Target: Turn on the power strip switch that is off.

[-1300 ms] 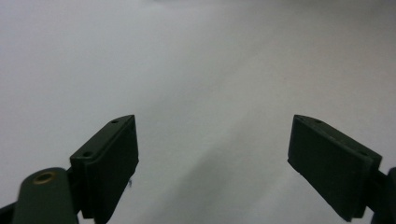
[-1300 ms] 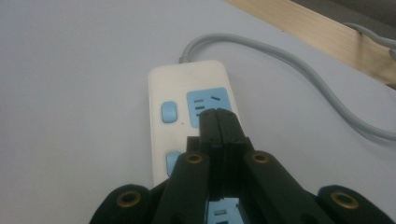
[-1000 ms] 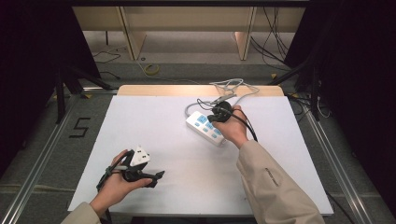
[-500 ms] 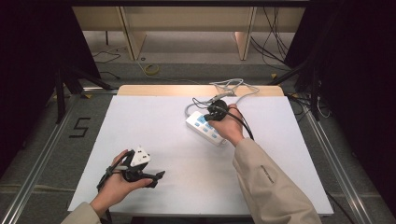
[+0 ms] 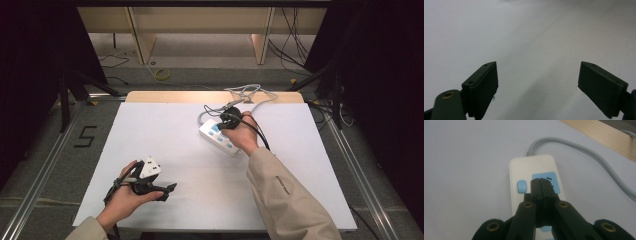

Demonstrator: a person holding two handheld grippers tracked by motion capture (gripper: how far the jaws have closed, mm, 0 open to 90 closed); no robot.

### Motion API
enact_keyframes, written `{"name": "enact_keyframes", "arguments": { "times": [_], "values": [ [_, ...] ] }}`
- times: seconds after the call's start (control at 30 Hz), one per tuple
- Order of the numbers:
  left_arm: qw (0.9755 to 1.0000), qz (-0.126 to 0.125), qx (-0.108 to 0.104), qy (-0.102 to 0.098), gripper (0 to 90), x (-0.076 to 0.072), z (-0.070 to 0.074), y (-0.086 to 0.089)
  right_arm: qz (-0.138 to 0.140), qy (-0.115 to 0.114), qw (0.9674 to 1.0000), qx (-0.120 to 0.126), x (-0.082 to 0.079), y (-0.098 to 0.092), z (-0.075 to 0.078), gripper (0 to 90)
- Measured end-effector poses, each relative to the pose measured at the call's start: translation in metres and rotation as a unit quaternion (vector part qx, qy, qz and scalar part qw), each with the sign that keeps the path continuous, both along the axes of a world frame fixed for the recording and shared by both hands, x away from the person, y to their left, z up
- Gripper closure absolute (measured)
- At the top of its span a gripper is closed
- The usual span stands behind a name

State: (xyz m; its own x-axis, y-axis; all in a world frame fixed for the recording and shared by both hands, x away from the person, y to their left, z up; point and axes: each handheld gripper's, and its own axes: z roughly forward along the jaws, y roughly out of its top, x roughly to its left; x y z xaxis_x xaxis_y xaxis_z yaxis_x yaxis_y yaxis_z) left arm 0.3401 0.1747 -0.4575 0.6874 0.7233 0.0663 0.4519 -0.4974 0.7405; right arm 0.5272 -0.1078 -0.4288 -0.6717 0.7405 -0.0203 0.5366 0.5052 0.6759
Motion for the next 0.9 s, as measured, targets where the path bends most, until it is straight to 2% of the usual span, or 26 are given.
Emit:
{"name": "enact_keyframes", "arguments": {
  "times": [0.9],
  "values": [
    [1.0000,0.000,-0.002,-0.001,16.1,0.000,0.001,0.000,-0.002,0.008,0.9999,-0.006,0.007,0.014,-0.002,90.0]
  ]
}}
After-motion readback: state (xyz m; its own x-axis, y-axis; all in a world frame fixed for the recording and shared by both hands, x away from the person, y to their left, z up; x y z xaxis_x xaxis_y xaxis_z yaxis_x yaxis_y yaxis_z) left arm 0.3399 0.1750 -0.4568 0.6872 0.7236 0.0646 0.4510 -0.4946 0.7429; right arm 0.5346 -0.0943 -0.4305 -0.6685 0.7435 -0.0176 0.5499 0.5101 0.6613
